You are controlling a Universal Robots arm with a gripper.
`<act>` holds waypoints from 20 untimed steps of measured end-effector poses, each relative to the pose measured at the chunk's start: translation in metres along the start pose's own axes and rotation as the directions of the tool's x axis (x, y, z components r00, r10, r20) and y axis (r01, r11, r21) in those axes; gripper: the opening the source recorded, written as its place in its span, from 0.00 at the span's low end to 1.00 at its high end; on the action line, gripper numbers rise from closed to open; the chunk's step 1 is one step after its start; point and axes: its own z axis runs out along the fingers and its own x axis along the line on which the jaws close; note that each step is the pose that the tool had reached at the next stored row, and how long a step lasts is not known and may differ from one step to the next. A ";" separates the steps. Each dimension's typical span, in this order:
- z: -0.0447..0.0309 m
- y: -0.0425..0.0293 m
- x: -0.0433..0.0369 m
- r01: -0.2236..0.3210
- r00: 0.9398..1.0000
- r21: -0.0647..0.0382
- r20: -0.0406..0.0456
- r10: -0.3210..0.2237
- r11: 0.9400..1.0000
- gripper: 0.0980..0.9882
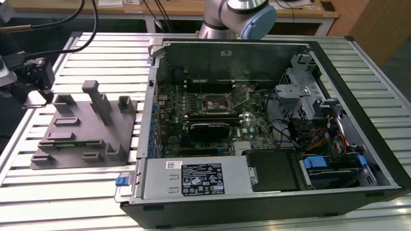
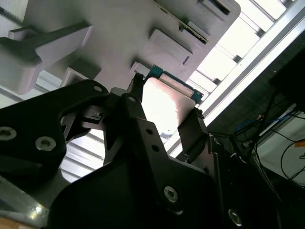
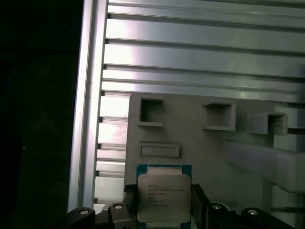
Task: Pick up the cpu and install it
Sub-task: 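Pick up the cpu and move it towards the insertion slot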
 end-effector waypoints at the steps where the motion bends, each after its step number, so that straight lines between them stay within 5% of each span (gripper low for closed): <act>1: -0.0020 0.0001 -0.0001 0.000 1.000 0.000 0.000 0.000 1.000 0.50; 20: -0.0460 0.0023 -0.0012 0.000 1.000 0.000 0.000 0.000 1.000 0.50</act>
